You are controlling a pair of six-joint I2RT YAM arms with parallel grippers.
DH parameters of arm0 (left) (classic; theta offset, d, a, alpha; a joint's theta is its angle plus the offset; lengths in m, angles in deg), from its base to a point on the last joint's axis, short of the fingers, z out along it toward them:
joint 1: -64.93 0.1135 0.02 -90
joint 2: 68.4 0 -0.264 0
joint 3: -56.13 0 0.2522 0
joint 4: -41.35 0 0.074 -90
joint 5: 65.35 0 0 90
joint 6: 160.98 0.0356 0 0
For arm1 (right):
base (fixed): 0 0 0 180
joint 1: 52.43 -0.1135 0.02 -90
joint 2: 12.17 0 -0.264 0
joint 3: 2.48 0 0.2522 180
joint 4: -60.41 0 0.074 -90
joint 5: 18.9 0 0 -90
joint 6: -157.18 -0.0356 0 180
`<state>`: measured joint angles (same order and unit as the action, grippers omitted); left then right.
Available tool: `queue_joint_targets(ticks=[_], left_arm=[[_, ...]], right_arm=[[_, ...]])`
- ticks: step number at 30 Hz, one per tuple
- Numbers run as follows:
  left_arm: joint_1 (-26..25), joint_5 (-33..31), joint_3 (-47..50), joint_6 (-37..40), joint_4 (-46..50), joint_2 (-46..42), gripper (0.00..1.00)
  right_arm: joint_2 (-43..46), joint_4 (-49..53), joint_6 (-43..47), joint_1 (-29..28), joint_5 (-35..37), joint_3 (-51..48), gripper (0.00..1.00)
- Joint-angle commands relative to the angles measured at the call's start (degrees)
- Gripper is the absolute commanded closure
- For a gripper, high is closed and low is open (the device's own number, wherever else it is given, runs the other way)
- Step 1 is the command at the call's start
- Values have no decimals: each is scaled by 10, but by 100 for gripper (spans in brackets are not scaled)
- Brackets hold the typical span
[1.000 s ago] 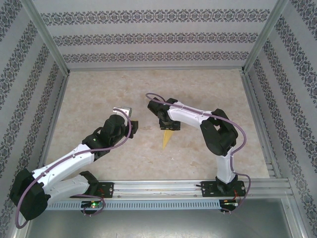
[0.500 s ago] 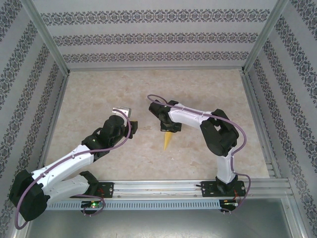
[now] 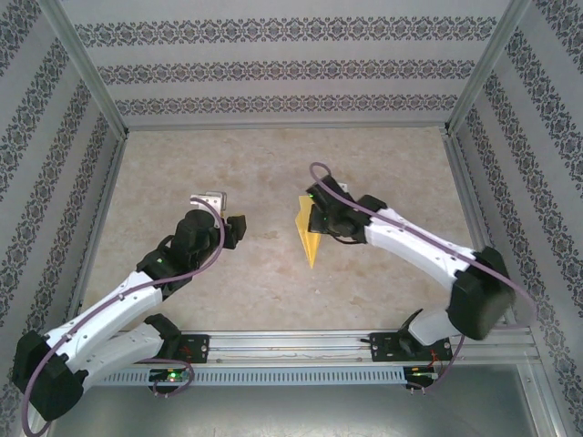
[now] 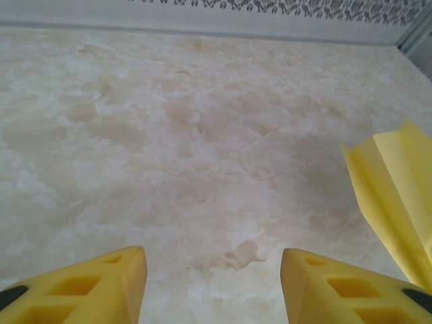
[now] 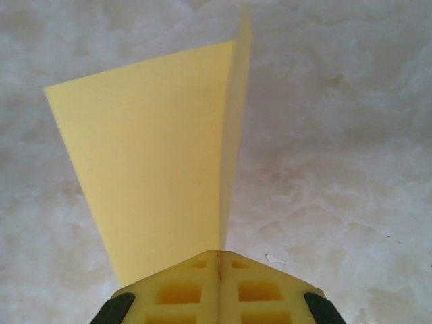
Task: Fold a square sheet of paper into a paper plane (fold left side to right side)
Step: Turn over the paper plane at the center of the table.
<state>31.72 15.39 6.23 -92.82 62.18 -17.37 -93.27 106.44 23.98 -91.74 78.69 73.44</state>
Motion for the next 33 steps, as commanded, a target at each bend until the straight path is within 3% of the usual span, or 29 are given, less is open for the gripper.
queue_joint_targets(ticks=[1, 6, 10, 18, 27, 33], left_arm=[[26, 35, -5, -49, -7, -19, 45], [55, 68, 4, -78, -16, -28, 45], [65, 78, 8, -89, -18, -29, 45], [74, 89, 14, -96, -26, -24, 44], [81, 104, 16, -101, -22, -16, 44], [85, 109, 17, -100, -22, -12, 43]], right_arm=[[49, -137, 53, 46, -133, -61, 100], [80, -299, 31, 118, -333, -155, 100], [59, -452, -29, 138, -420, -221, 100], [-58, -590, -73, 115, -432, -246, 100], [-194, -638, -79, 104, -416, -225, 100], [-229, -644, -73, 105, -409, -226, 100]])
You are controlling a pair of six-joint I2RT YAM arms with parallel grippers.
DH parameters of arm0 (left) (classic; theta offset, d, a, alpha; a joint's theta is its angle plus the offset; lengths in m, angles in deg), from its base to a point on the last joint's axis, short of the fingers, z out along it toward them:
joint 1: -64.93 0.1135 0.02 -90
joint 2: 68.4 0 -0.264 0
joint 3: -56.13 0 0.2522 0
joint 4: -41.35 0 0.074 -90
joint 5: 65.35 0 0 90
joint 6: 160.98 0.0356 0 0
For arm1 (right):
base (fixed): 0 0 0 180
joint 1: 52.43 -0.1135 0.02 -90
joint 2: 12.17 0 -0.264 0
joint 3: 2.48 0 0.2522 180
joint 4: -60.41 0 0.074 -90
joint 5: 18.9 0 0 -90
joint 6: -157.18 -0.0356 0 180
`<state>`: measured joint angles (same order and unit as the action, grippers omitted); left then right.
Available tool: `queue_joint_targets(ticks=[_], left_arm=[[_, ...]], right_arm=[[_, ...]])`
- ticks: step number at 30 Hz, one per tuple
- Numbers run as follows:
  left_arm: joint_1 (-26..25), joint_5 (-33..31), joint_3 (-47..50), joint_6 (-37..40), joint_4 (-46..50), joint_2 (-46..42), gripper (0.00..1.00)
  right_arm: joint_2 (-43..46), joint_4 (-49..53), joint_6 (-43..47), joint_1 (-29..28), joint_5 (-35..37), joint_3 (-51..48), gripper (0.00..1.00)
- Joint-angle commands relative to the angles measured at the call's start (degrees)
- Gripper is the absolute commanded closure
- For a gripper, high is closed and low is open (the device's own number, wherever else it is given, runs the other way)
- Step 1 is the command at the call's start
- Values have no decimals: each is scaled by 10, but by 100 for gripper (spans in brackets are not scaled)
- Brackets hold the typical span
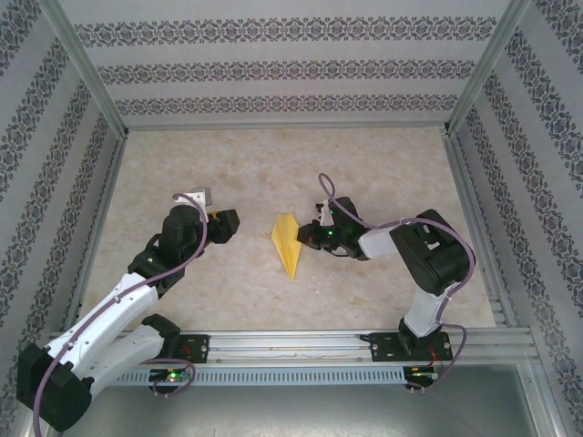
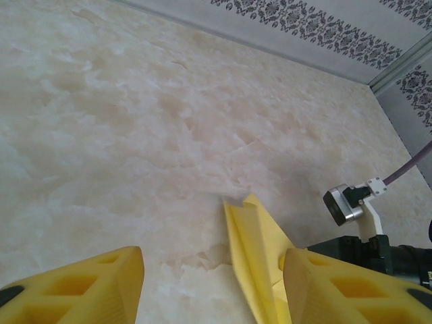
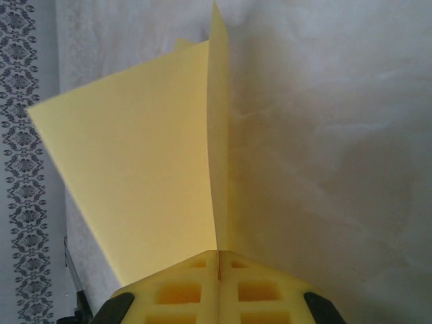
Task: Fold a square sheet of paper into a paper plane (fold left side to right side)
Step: Turn over the paper plane at the center of the table.
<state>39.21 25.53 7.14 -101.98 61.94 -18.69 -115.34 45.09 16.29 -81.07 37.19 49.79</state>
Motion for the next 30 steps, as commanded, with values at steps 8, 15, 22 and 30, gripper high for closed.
queue_joint_targets(ticks=[8, 15, 22, 30], left_arm=[[12, 17, 8, -6, -26, 13, 43], [16, 20, 8, -4, -26, 14, 41], [22, 21, 8, 2, -21, 7, 40], [36, 19, 10, 12, -11, -12, 34]], right_arm=[[-6, -19, 10, -1, 11, 9, 91], [16, 9, 20, -1, 27, 7, 77], [80, 110, 64, -2, 79, 10, 59], [172, 304, 123, -18, 158, 39, 42]])
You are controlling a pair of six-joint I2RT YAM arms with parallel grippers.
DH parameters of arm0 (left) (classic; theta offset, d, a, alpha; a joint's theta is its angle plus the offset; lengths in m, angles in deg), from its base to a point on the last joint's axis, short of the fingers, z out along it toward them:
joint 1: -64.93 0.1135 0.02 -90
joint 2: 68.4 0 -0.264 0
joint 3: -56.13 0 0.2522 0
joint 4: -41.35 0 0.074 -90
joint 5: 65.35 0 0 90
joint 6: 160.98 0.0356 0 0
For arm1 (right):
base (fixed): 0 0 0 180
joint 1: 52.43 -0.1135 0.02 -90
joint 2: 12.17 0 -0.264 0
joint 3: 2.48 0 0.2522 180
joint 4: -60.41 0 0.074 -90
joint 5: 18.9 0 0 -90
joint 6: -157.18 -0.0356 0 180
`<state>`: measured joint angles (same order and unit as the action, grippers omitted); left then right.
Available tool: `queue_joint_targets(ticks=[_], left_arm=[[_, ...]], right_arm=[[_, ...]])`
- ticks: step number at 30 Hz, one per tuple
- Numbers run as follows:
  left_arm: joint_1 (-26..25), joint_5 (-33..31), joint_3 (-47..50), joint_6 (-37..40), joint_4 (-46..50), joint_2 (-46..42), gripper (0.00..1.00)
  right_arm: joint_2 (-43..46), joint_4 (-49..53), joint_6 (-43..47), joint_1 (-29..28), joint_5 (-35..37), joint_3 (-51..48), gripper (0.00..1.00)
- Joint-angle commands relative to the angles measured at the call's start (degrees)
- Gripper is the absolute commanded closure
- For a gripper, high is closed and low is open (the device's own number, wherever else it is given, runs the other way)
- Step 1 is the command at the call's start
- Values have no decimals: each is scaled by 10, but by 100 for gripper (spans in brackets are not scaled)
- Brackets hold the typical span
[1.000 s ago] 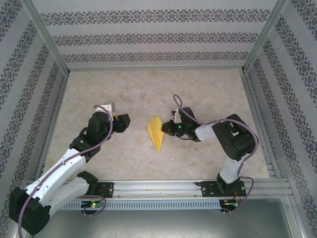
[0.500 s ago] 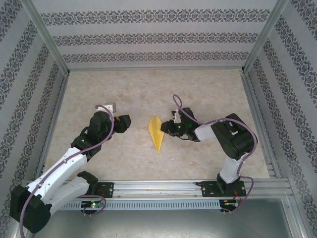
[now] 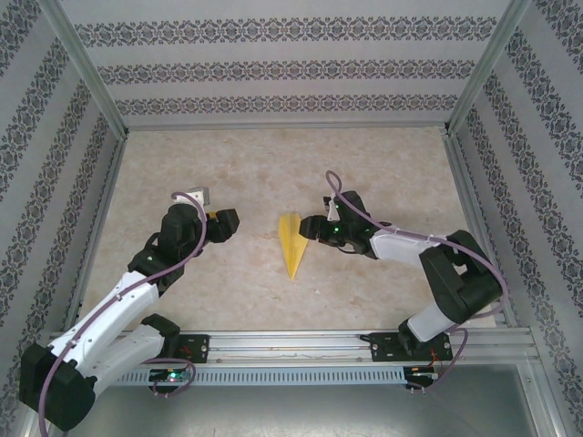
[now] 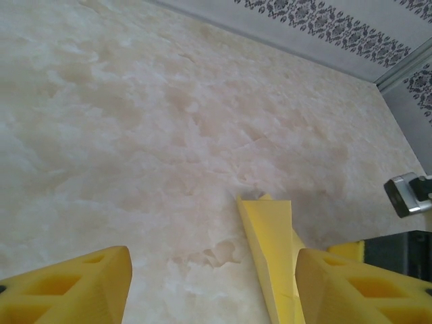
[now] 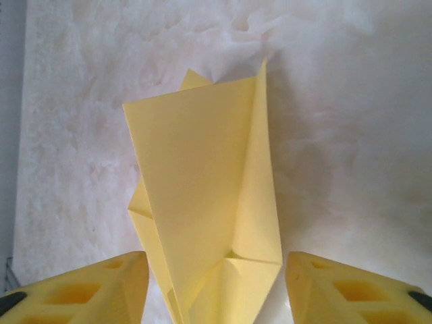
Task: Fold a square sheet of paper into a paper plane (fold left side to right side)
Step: Turn over the paper plane at the center of the table, then pick up the paper plane at the center of the table.
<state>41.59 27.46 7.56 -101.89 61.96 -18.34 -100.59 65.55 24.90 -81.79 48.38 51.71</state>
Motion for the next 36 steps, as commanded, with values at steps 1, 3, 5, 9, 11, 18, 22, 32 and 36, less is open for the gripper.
queue_joint_targets(ticks=[1, 3, 5, 9, 11, 18, 22, 32, 36], left_arm=[[14, 1, 7, 11, -11, -18, 33], [19, 3, 8, 11, -8, -23, 33], [22, 4, 8, 13, -5, -26, 33], [28, 6, 11, 13, -1, -30, 33], [28, 6, 13, 13, 1, -32, 32], [32, 6, 17, 12, 7, -37, 32], [33, 6, 19, 11, 8, -41, 32], [37, 5, 24, 15, 11, -42, 31], [39, 7, 25, 15, 10, -41, 31]], right_arm=[[31, 126, 41, -16, 53, 29, 41], [36, 169, 44, -28, 57, 46, 42], [32, 202, 42, -44, 63, 68, 43], [12, 238, 35, -80, 81, 98, 41], [-5, 244, 28, -92, 89, 112, 42], [-60, 258, 22, -117, 103, 156, 46], [-85, 262, 20, -122, 109, 172, 49], [-128, 271, 18, -133, 117, 198, 60], [-143, 282, 19, -137, 127, 208, 65]])
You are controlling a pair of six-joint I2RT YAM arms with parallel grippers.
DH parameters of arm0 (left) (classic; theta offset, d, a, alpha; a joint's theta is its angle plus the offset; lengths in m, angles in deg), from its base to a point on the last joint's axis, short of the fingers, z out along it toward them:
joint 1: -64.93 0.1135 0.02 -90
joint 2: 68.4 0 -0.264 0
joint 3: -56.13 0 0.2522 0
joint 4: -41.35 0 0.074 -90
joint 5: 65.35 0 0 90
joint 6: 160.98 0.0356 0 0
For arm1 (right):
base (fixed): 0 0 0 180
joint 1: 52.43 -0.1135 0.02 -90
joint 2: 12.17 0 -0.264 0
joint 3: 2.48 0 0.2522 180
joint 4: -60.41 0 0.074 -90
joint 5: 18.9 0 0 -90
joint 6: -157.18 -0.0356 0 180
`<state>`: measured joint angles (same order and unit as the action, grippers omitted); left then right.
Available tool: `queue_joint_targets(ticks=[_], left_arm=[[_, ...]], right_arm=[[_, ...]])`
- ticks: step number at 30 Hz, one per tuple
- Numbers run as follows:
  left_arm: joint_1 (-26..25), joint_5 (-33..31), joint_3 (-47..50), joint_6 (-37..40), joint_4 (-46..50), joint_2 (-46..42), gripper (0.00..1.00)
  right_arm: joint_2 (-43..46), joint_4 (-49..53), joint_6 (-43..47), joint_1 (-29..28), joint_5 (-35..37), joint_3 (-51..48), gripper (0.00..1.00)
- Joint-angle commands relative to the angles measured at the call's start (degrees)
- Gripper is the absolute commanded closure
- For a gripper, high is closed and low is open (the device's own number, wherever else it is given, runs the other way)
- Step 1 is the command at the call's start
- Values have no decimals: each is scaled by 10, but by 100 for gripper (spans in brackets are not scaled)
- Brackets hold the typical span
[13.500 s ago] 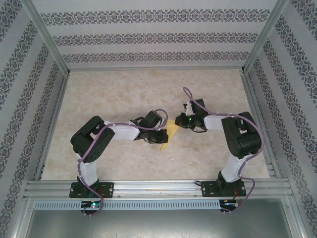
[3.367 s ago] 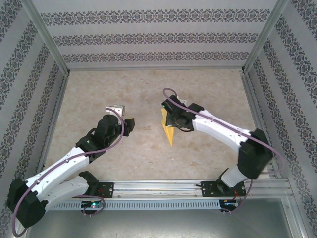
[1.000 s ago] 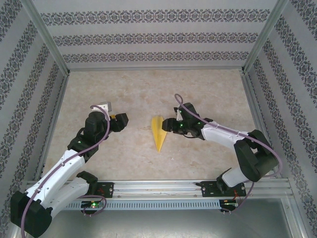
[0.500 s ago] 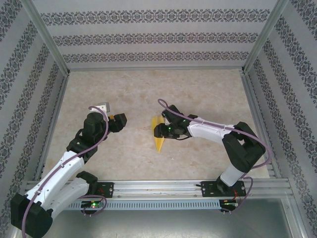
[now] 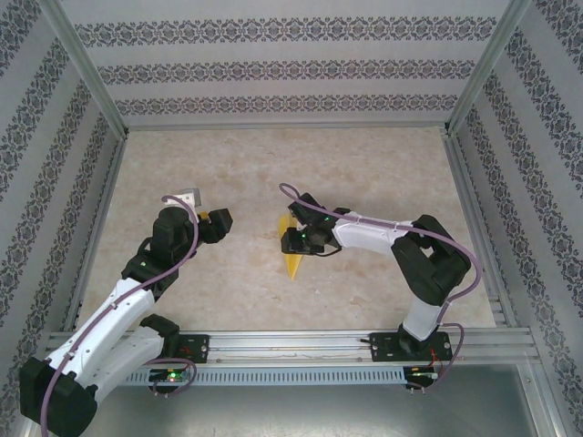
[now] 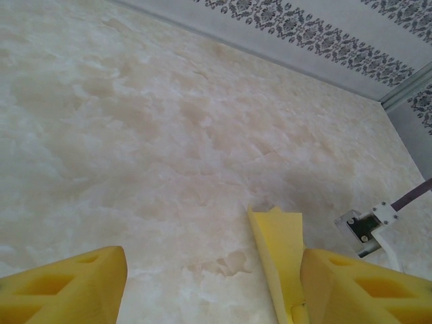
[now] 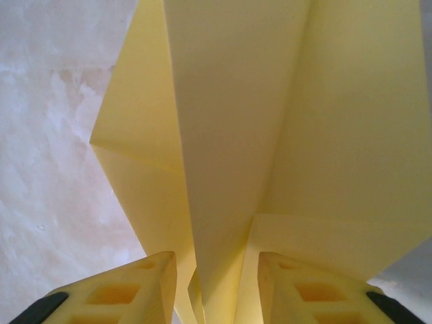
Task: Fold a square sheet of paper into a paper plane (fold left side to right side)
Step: Pick up the paper plane at the center of the table.
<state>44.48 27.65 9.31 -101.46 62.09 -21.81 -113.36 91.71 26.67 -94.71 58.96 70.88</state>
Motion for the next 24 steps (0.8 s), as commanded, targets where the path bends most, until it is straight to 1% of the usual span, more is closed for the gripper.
queue_joint_targets(ticks=[1, 8, 19, 24], left_arm=[[11, 5, 8, 10, 8, -7, 31], [13, 9, 11, 9, 6, -7, 31], [16, 14, 15, 6, 1, -5, 31], [17, 15, 13, 8, 2, -5, 31]], right_arm=[[-20, 21, 1, -9, 22, 18, 66], [-39, 37, -1, -21, 42, 33, 73], [-66, 60, -3, -39, 73, 53, 80], [-56, 67, -4, -42, 81, 53, 87]])
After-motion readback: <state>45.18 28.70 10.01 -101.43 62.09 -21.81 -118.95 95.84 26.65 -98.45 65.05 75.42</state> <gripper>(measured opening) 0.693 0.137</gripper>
